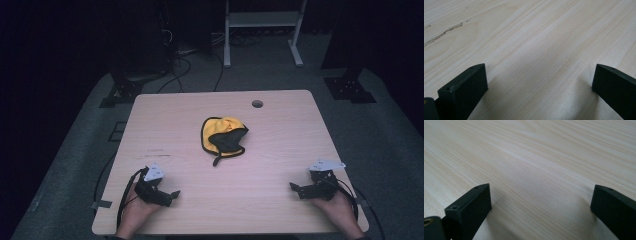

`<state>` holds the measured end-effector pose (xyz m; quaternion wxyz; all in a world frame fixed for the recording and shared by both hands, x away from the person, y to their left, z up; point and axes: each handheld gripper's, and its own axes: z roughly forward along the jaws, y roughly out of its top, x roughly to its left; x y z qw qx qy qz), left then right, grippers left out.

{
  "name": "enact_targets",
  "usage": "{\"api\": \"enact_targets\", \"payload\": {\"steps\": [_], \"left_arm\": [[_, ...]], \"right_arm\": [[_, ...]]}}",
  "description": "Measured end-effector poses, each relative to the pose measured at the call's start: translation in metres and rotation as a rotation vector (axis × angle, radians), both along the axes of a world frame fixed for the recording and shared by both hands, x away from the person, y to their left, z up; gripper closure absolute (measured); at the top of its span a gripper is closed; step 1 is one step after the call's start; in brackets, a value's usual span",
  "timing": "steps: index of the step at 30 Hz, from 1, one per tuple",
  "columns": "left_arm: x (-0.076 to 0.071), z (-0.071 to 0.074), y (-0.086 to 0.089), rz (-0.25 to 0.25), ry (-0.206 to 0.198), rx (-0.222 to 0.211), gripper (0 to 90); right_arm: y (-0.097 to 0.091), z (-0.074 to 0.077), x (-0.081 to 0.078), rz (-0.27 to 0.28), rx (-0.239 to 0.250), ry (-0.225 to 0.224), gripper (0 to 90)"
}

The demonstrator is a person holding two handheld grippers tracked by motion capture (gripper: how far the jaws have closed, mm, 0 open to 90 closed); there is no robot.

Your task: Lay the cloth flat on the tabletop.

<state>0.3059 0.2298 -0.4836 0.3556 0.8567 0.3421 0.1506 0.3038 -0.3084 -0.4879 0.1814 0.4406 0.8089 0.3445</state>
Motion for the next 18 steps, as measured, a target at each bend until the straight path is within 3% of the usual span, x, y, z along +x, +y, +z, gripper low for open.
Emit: {"api": "enact_targets", "payload": {"steps": [3, 8, 11, 18], "left_arm": [[0.0, 0.0, 0.0, 0.0, 0.0, 0.0, 0.0], [0.0, 0.0, 0.0, -0.003, 0.001, 0.0, 0.0], [0.0, 0.0, 0.0, -0.003, 0.001, 0.0, 0.0], [-0.001, 0.0, 0.0, -0.01, -0.001, 0.002, 0.0]], "right_arm": [[0.0, 0.0, 0.001, 0.003, -0.002, 0.002, 2.6], [-0.001, 0.006, 0.001, 0.014, -0.021, 0.025, 13.5], [-0.001, 0.009, 0.003, 0.017, -0.03, 0.033, 15.7], [0.004, 0.023, 0.009, 0.033, 0.031, 0.019, 23.8]]}}
